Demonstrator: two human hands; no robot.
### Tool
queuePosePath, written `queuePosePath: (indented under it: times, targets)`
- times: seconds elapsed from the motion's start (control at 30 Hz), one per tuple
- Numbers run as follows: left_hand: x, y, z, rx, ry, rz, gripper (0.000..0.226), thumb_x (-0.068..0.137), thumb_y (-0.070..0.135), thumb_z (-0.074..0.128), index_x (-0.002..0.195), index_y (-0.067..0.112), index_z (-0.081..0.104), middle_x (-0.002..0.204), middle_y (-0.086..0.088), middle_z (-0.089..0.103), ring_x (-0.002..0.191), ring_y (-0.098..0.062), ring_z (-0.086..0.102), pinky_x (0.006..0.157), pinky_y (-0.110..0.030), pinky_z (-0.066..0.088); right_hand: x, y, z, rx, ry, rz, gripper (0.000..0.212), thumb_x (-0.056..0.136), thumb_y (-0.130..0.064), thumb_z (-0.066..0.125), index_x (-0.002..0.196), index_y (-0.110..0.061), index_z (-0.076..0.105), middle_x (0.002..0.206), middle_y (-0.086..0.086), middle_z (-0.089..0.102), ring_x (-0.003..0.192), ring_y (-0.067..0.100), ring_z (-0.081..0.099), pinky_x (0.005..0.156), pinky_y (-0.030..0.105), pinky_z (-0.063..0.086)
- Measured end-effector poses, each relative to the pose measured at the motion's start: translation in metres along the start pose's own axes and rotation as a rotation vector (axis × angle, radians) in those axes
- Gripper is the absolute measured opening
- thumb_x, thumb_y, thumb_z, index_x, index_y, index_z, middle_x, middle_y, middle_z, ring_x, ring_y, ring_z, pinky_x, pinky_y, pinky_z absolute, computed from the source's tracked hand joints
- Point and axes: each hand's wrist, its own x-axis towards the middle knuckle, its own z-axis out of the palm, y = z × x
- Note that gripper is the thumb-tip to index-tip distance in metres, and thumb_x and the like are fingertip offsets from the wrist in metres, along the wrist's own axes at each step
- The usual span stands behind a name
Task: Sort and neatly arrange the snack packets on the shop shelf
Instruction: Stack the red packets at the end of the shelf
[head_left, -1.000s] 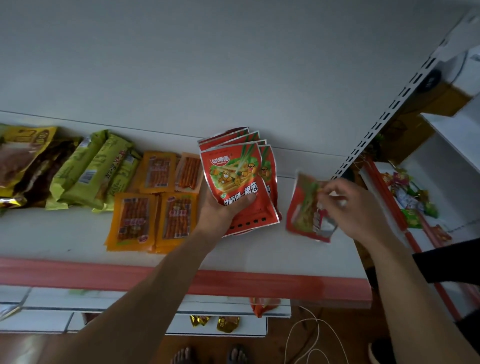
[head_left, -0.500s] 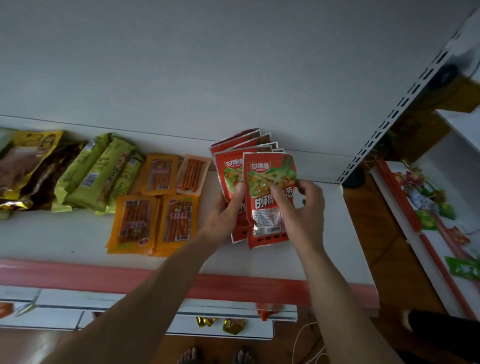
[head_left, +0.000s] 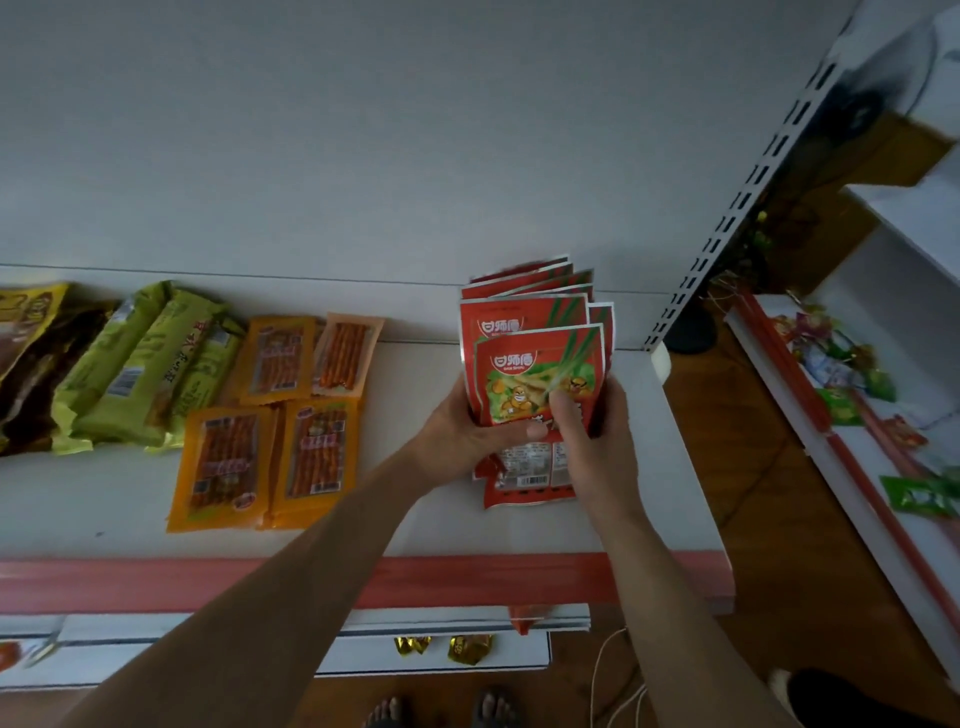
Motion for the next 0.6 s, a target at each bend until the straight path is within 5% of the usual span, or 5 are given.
queuePosePath:
  times: [0.17, 0.27, 0.37, 0.47, 0.6]
  targets:
    - [0.000, -0.005, 0.007, -0.098, 0.117, 0.007, 0.078, 0.069, 0.016, 0.084, 0.135, 0.022, 0.042, 0.118, 0.000, 0.068, 0.110, -0.020, 0.067, 0.082, -0.031, 0.058, -0.001, 0.004, 0.006, 0.021, 0.110, 0.009, 0.043, 0.071, -0.072, 0.062, 0.101, -0.043, 0.054, 0.096, -0.029, 0.066, 0.086, -0.009, 0.065, 0.060, 0.006, 0.048]
    - [0.000, 0.001, 0.002, -0.078, 0.095, 0.006, 0.074, 0.072, 0.014, 0.082, 0.135, 0.019, 0.043, 0.120, -0.004, 0.068, 0.110, -0.022, 0.066, 0.087, -0.037, 0.057, 0.004, 0.003, 0.001, 0.052, 0.052, 0.056, 0.061, 0.070, -0.070, 0.070, 0.118, -0.039, 0.050, 0.110, -0.017, 0.064, 0.093, -0.006, 0.065, 0.061, 0.007, 0.050]
    - [0.002, 0.009, -0.003, -0.025, 0.023, -0.026, 0.067, 0.071, 0.022, 0.082, 0.130, 0.022, 0.049, 0.116, 0.000, 0.070, 0.107, -0.019, 0.068, 0.082, -0.030, 0.058, 0.012, -0.001, -0.008, 0.048, -0.045, 0.067, 0.079, 0.060, -0.072, 0.070, 0.127, -0.048, 0.036, 0.111, -0.024, 0.062, 0.097, -0.006, 0.065, 0.070, 0.018, 0.056]
    - [0.006, 0.013, -0.003, 0.009, -0.016, -0.067, 0.065, 0.076, 0.017, 0.079, 0.133, 0.022, 0.048, 0.118, 0.001, 0.069, 0.108, -0.018, 0.067, 0.084, -0.029, 0.057, 0.016, -0.002, -0.009, 0.023, -0.104, 0.065, 0.061, 0.061, -0.073, 0.067, 0.112, -0.068, 0.034, 0.105, -0.036, 0.062, 0.097, -0.008, 0.064, 0.074, 0.018, 0.056]
    - [0.007, 0.009, 0.006, -0.085, 0.090, -0.036, 0.077, 0.075, 0.001, 0.077, 0.137, 0.020, 0.036, 0.121, -0.006, 0.066, 0.108, -0.025, 0.067, 0.081, -0.033, 0.058, 0.010, -0.002, -0.006, 0.010, -0.068, 0.034, 0.051, 0.069, -0.069, 0.068, 0.110, -0.070, 0.038, 0.103, -0.042, 0.060, 0.095, -0.014, 0.062, 0.063, 0.002, 0.047]
